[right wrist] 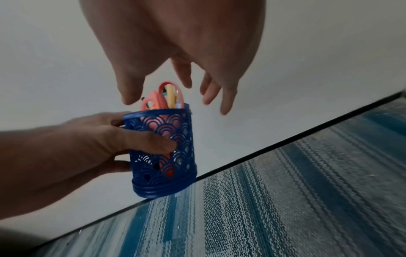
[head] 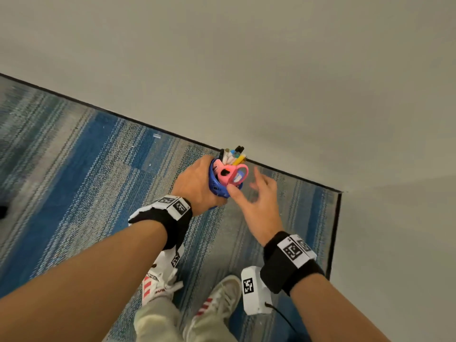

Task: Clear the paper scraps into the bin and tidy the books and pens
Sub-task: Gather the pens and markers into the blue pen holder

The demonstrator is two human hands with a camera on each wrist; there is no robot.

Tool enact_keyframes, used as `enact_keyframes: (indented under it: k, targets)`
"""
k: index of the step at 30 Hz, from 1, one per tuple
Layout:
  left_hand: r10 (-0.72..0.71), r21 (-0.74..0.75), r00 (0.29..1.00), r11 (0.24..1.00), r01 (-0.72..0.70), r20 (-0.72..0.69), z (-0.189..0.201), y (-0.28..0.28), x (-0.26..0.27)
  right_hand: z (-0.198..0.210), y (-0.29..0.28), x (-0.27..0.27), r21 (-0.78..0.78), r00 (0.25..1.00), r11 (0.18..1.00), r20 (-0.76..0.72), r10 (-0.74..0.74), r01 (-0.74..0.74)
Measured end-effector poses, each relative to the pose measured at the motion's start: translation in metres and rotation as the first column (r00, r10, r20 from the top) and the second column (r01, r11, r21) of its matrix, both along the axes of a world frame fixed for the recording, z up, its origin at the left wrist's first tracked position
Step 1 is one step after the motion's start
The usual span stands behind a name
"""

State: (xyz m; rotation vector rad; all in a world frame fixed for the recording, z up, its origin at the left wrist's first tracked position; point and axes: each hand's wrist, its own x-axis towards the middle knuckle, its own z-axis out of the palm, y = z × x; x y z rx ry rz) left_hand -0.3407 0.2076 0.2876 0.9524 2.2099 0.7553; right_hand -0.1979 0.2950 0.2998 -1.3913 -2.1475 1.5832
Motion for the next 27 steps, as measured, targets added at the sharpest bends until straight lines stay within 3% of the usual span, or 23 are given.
enact_keyframes:
  k: [4, 9, 13, 17, 19, 23, 27]
  targets:
    - [0.023, 0.058, 0.999, 0.998, -0.026, 0.048, 0.106, -0.011, 0.024, 0.102, -0.014, 0.029, -0.259, 0.990, 0.960, -0.055, -0.127, 0.108]
    - [0.070, 0.141, 0.990, 0.986, -0.088, 0.126, 0.229, -0.050, 0.061, 0.238, -0.054, 0.065, -0.202, 0.995, 0.977, -0.093, 0.046, -0.064]
    - [-0.090, 0.212, 0.989, 0.975, 0.063, 0.120, 0.306, -0.078, 0.088, 0.324, -0.086, 0.091, -0.143, 0.997, 0.990, -0.082, -0.004, -0.008]
    - [-0.313, 0.263, 0.934, 0.928, 0.263, 0.170, 0.372, -0.113, 0.122, 0.394, -0.137, 0.137, -0.145, 0.981, 0.981, -0.123, -0.147, 0.128]
    - [-0.421, 0.295, 0.881, 0.888, 0.352, 0.216, 0.394, -0.123, 0.146, 0.417, -0.160, 0.172, -0.117, 0.966, 0.971, -0.129, -0.224, 0.210]
    - [-0.679, 0.373, 0.656, 0.732, 0.570, 0.330, 0.427, -0.128, 0.205, 0.455, -0.198, 0.260, -0.057, 0.910, 0.921, -0.141, -0.389, 0.385]
    - [-0.834, 0.434, 0.479, 0.552, 0.712, 0.274, 0.456, -0.135, 0.277, 0.486, -0.249, 0.350, 0.005, 0.849, 0.855, -0.124, -0.514, 0.519]
